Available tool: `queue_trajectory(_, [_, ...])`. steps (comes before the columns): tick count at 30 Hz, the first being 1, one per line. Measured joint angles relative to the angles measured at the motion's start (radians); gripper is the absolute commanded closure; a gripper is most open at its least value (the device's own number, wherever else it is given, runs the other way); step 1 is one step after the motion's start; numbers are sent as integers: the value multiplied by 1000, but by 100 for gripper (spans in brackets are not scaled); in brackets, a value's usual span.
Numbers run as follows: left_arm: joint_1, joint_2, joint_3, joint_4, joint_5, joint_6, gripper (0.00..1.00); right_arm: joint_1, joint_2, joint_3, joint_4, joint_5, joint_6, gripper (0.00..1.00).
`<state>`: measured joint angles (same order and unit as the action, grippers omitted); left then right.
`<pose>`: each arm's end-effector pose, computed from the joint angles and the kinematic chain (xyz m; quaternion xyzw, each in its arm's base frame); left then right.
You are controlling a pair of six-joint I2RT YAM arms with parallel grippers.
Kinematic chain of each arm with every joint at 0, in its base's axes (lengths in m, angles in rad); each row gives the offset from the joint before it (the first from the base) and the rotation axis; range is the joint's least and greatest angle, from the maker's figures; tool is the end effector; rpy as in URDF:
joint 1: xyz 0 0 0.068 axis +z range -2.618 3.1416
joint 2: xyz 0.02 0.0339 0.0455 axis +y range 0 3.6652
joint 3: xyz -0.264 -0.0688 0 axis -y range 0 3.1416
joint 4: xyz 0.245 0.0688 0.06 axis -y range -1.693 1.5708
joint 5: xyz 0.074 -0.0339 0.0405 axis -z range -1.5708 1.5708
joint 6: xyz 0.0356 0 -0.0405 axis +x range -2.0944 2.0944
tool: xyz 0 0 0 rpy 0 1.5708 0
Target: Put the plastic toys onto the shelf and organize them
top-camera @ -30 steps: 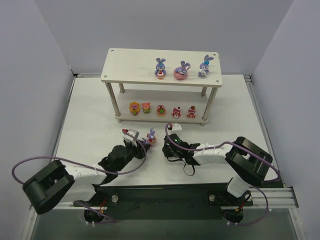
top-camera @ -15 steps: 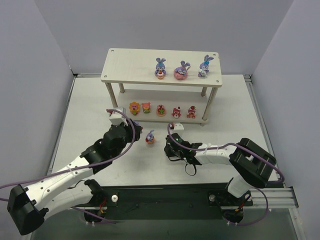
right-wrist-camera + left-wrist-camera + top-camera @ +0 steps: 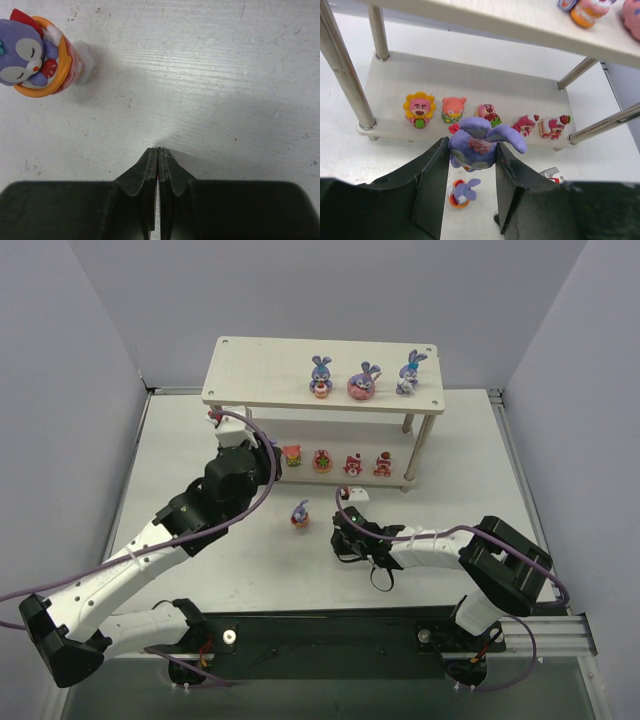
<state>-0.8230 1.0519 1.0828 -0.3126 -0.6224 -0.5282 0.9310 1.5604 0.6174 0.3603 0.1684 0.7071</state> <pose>0.1723 -0.1552 0.3817 -0.0702 0.7797 -0.1667 0.5994 0.1844 0.2378 0.1544 -0.0584 0.8763 0.2946 0.3768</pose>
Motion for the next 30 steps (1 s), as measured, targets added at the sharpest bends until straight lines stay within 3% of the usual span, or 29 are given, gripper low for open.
queue_trajectory(18, [-3, 98, 214, 136, -58, 161, 100, -2, 24, 32, -21, 0, 4, 97])
queue_trajectory(30, [18, 280, 367, 199, -72, 226, 100, -2, 24, 32, -21, 0, 5, 97])
